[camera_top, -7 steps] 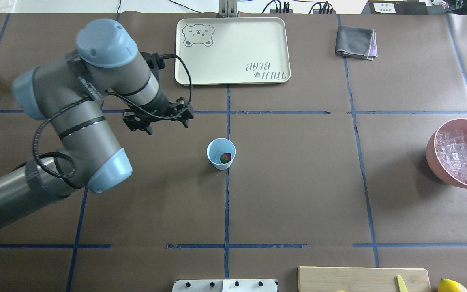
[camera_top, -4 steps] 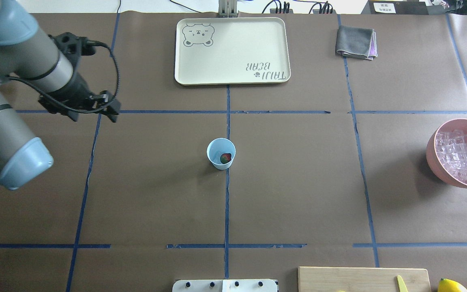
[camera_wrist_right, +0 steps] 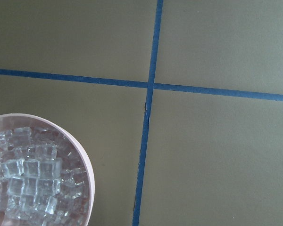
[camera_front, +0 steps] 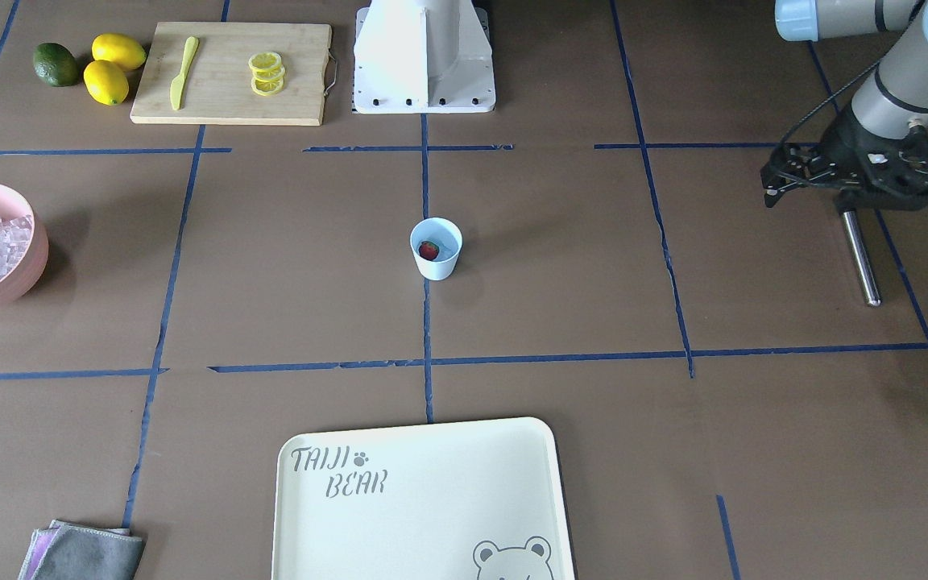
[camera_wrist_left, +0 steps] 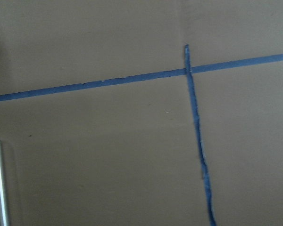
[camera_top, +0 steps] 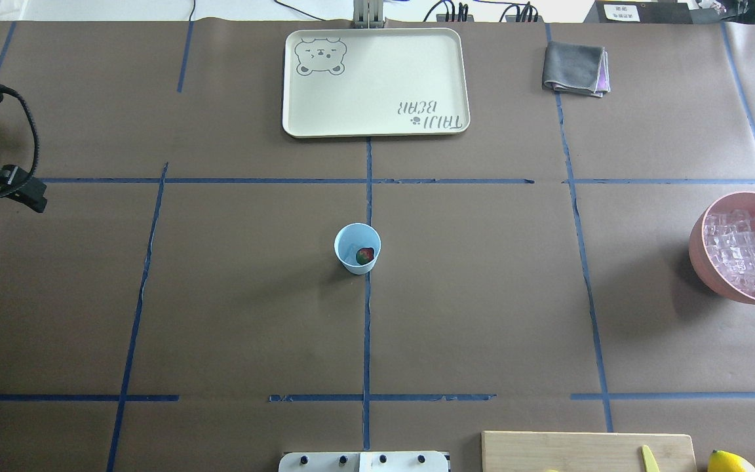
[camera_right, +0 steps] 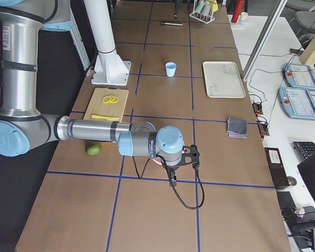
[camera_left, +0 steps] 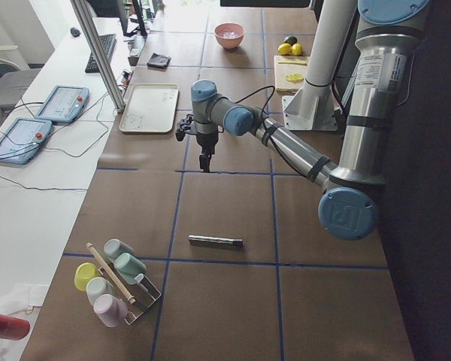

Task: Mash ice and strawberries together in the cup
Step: 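Move the empty left gripper back toward the steel rod, then lower the left gripper around the steel rod and grasp it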

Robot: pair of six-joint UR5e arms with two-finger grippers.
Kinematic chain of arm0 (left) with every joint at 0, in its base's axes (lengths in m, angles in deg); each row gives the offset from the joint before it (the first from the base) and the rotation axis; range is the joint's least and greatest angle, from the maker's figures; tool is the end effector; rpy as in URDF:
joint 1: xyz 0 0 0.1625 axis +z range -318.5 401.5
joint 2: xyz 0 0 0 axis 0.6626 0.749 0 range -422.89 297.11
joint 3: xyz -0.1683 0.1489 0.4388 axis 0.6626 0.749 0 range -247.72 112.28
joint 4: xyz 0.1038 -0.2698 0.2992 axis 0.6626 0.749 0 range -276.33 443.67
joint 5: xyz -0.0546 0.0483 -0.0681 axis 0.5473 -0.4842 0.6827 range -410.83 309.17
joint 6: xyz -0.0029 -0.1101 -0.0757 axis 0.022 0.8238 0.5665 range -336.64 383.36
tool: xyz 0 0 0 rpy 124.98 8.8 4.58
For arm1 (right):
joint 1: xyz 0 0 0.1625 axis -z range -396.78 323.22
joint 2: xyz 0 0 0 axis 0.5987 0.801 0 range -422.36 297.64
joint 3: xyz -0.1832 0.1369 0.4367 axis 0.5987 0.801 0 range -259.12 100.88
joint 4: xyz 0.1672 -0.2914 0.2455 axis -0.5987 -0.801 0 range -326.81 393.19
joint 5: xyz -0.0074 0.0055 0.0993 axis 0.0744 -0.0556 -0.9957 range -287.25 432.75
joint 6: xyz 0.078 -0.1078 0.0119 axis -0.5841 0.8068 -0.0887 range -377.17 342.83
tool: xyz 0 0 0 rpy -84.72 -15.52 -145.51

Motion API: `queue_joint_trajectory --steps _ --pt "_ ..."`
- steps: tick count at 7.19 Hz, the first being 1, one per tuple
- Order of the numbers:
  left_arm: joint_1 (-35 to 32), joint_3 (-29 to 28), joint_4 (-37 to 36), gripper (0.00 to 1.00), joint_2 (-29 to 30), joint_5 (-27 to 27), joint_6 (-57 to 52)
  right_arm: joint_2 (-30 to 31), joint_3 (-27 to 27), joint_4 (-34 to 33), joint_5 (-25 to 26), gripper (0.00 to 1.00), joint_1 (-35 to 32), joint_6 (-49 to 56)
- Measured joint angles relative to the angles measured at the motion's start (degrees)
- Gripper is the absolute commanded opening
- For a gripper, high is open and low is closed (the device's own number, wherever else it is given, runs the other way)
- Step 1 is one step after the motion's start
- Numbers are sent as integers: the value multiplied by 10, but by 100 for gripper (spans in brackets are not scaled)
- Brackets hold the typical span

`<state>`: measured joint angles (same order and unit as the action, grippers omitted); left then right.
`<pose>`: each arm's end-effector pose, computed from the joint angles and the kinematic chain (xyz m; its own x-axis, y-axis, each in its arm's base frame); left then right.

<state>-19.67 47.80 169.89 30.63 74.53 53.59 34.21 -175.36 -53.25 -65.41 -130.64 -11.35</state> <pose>0.1977 -0.4750 0.5193 0.7339 0.1279 -0.6671 -0.0771 0.9915 0.1052 0.0636 -0.4391 0.7379 0.6717 -0.0979 0.7343 0.0008 0.9913 0.1314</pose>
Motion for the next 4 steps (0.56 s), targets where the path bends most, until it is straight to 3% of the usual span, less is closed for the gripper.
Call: queue_joint_trajectory --steps 2,4 --pt "-24 -63 106 100 -40 3 -6 -1 0 0 0 99 0 0" --pt "-38 -162 239 100 -58 4 -6 -1 0 0 0 99 0 -2"
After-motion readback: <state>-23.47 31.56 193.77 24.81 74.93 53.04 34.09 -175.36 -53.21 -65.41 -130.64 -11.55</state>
